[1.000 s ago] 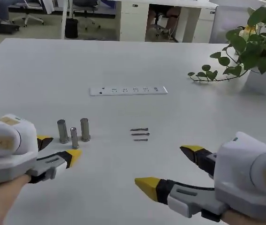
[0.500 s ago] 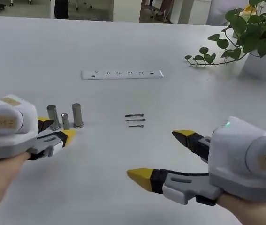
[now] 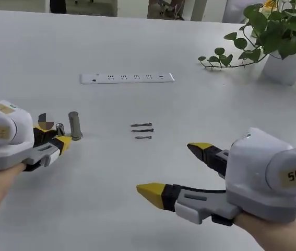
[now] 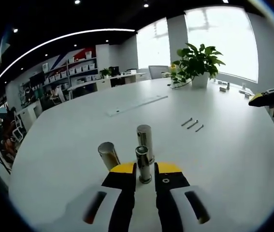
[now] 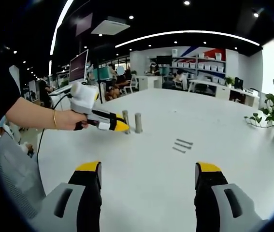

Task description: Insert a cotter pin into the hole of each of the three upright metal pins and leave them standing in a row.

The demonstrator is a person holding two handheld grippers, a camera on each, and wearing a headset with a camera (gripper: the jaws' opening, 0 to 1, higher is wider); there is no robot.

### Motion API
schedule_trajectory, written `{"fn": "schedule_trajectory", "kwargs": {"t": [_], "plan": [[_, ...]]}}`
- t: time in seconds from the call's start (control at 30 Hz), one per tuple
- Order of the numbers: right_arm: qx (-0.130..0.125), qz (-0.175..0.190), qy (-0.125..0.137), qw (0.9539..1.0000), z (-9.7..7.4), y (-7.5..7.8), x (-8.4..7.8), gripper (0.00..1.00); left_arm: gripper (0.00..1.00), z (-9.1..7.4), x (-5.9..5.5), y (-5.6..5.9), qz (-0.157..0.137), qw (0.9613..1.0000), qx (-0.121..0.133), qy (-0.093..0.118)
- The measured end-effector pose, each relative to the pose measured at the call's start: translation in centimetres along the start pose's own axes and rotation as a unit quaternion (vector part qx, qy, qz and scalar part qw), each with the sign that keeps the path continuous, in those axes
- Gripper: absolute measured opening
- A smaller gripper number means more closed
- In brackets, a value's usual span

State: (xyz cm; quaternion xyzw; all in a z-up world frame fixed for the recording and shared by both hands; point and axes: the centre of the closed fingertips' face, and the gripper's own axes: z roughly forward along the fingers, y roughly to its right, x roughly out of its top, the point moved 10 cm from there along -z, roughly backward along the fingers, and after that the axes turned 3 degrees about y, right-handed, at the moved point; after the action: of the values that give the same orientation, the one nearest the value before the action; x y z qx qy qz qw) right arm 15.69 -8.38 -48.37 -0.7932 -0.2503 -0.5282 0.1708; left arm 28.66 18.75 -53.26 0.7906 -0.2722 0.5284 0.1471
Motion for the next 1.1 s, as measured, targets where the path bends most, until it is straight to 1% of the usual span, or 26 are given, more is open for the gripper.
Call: {"fn": "schedule_trajectory", "kwargs": {"t": [0.07, 0.17, 0.2, 0.37, 0.57, 0.6, 0.67, 0.77, 0.83, 1.0, 1.1], "plan": [[0.001, 0.0, -0.001, 1.0, 0.0, 0.0, -0.1, 0.77, 0.1, 0.1, -0.1, -0.1, 0.0, 1.0, 0.0, 0.0], [0.003, 0.001, -0.003, 1.0, 0.0, 0.1, -0.2, 0.77, 0.07, 0.2, 0.1, -0.4, -0.015, 0.9998, -0.008, 0.01], [0.004, 0.002, -0.003, 1.0, 0.0, 0.1, -0.3, 0.77, 0.06, 0.3, 0.1, -0.4, -0.016, 0.9998, -0.007, 0.007], [0.007, 0.001, -0.004, 1.0, 0.1, 0.1, -0.3, 0.77, 0.06, 0.4, 0.2, -0.4, -0.005, 0.9999, -0.014, 0.007], [0.005, 0.002, -0.004, 1.0, 0.0, 0.2, -0.2, 0.77, 0.06, 0.3, 0.2, -0.4, -0.003, 0.9996, -0.026, 0.003], [0.005, 0.001, -0.004, 1.0, 0.0, 0.2, -0.2, 0.77, 0.06, 0.2, 0.2, -0.2, 0.008, 0.9995, -0.032, 0.001], [0.005, 0.001, -0.004, 1.0, -0.1, 0.2, -0.1, 0.77, 0.06, 0.0, 0.3, 0.1, 0.017, 0.9992, -0.037, -0.001], [0.005, 0.0, -0.003, 1.0, -0.3, 0.1, -0.1, 0.77, 0.06, -0.3, 0.4, 0.3, 0.014, 0.9989, -0.045, 0.004], [0.005, 0.0, -0.003, 1.0, -0.5, 0.1, -0.1, 0.77, 0.06, -0.6, 0.5, 0.7, 0.017, 0.9986, -0.049, 0.005], [0.007, 0.001, -0.005, 1.0, -0.9, -0.2, -0.3, 0.77, 0.06, -1.5, 0.6, 2.0, 0.015, 0.9979, -0.061, 0.011], [0.008, 0.0, -0.006, 1.0, -1.2, -0.3, -0.3, 0.77, 0.06, -2.1, 0.6, 2.7, 0.023, 0.9974, -0.067, 0.011]]}}
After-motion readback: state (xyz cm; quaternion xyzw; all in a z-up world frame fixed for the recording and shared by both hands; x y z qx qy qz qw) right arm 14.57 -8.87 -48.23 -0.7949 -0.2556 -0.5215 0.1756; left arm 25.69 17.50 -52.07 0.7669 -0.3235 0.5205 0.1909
